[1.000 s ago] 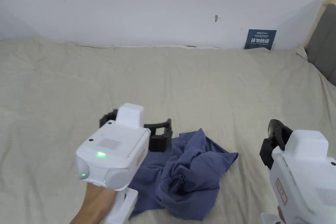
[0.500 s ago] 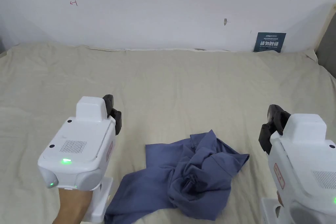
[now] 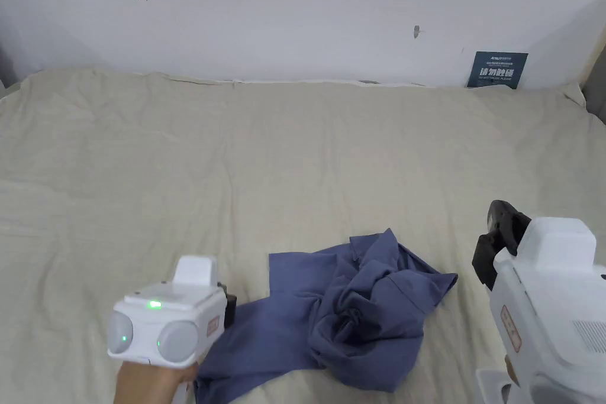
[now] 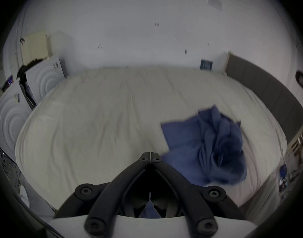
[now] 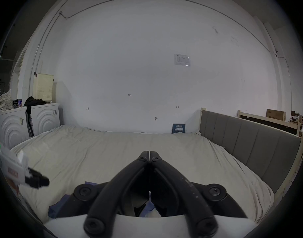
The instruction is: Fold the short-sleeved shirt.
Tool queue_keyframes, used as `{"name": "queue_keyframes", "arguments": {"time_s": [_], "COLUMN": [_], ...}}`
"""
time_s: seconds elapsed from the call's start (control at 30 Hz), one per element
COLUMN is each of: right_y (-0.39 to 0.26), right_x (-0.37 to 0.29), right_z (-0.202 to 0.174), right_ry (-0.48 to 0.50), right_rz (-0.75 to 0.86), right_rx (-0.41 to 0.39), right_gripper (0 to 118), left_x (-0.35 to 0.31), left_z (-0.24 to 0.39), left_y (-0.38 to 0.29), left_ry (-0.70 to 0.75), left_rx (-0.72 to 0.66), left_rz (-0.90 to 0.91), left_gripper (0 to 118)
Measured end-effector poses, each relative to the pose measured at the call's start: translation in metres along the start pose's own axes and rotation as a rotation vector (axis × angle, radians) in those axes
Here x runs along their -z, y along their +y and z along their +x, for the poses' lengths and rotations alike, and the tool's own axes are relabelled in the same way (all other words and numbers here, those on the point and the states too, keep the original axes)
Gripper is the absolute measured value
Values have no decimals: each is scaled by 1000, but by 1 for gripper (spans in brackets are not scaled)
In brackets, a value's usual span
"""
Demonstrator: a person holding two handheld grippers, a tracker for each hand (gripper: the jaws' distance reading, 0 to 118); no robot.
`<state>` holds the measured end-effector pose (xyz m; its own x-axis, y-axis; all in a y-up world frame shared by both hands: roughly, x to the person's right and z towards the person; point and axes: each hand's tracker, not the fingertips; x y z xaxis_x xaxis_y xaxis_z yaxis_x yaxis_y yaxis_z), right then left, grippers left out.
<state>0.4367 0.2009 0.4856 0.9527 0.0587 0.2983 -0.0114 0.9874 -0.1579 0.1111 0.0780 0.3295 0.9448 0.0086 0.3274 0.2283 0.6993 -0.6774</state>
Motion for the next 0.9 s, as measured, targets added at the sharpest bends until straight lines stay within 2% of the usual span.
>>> {"name": "queue_keyframes", "arguments": {"time_s": [0.2, 0.27, 0.3, 0.33, 0.37, 0.4, 0.43, 0.5, 0.57, 0.6, 0.63, 0.67, 0.7, 0.77, 0.9], "right_y": [-14, -17, -19, -20, -22, -23, -24, -25, -27, -27, -29, -30, -31, -35, -45], "right_x": [3, 4, 4, 5, 6, 7, 7, 9, 11, 12, 14, 15, 16, 20, 44], "right_z": [2, 2, 3, 3, 3, 3, 4, 5, 7, 7, 9, 10, 12, 16, 28], "right_ry": [4, 4, 6, 7, 7, 7, 8, 9, 8, 8, 7, 7, 6, 4, 4], "right_rz": [-39, -50, -55, -59, -64, -68, -71, -76, -81, -85, -90, -96, -101, -118, -208], "right_rx": [3, 6, 7, 8, 8, 8, 9, 10, 9, 9, 10, 10, 10, 13, 45], "right_gripper": [2, 2, 2, 2, 2, 2, 2, 2, 2, 2, 2, 2, 2, 2, 2], "left_x": [-1, -2, -2, 1, 3, 6, 7, 11, 21, 31, 37, 42, 45, 47, 40], "left_z": [8, 8, 7, 5, 4, 4, 5, 5, 6, 5, 5, 5, 4, 7, 12], "left_y": [-51, -59, -62, -64, -66, -66, -67, -69, -68, -70, -71, -73, -76, -76, -66], "left_ry": [-28, -40, -40, -34, -32, -30, -19, 15, 24, 36, 40, 41, 28, 46, 9], "left_rx": [-10, -47, -62, -78, -87, -95, -106, -120, -114, -116, -123, -145, -160, -158, -136], "left_rz": [-95, -107, -109, -105, -110, -117, -120, -100, -122, -153, -175, -181, -174, -165, -169], "left_gripper": [0, 6, 20, 54, 82, 105, 117, 110, 86, 68, 40, 34, 33, 11, 10]}}
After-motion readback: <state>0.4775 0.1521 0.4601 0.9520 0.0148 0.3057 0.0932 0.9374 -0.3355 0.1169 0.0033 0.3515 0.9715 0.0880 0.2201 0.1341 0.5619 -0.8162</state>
